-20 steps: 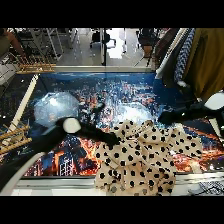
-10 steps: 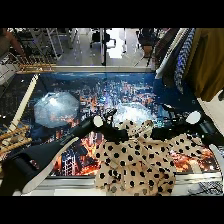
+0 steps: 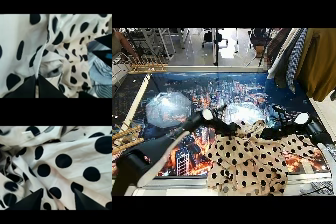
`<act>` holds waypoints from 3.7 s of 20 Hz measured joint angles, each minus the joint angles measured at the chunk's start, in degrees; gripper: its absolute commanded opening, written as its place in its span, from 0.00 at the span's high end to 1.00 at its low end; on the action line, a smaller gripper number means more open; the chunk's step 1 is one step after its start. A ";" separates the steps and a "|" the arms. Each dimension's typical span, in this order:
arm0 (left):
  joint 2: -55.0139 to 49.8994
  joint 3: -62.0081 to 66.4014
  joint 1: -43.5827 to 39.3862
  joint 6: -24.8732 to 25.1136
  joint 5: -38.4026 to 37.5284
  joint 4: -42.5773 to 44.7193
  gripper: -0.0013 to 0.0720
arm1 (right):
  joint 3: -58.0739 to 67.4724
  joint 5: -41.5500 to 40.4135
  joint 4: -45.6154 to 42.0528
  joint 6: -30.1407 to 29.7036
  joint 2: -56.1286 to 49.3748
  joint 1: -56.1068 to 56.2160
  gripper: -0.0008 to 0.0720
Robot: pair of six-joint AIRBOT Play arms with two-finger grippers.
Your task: Fold the clothes and pants, and hang the long-sleeved shirts on hangers.
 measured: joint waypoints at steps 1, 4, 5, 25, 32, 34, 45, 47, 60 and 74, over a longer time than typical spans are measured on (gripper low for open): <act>1.90 0.04 1.33 1.33 -2.19 0.02 0.97 | -0.09 0.04 1.11 -0.09 -0.02 0.00 0.35; 7.67 0.15 4.85 4.70 -7.85 0.09 0.97 | -0.59 0.22 4.59 -0.11 -0.07 0.68 0.35; 9.22 0.15 5.68 5.62 -9.55 0.13 0.97 | -0.83 0.24 5.38 -0.11 -0.07 1.46 0.35; 14.51 -0.02 6.29 12.31 -28.28 4.76 0.97 | 3.96 -13.35 -9.73 3.93 -2.12 15.45 0.52; 14.53 -0.02 3.13 12.09 -28.98 7.32 0.97 | 7.17 -13.90 -5.97 -0.57 -6.78 18.08 0.49; 14.53 -0.02 2.89 12.07 -29.07 7.52 0.97 | 7.37 -13.84 -6.75 -1.03 -9.51 19.23 0.58; 15.52 3.15 11.10 11.50 -32.37 7.63 0.97 | 19.54 -14.82 -13.64 2.64 -6.16 20.44 0.96; 16.74 7.74 16.41 10.49 -33.92 6.14 0.97 | 23.69 -14.32 -14.05 3.76 -0.22 20.44 0.96; 25.44 18.95 37.81 8.70 -25.18 -2.73 0.45 | 35.98 -17.90 -5.14 10.25 12.11 25.59 0.97; 41.90 -20.24 67.54 8.33 -19.52 40.85 0.25 | 36.30 -25.35 -8.68 18.67 -20.13 41.35 0.97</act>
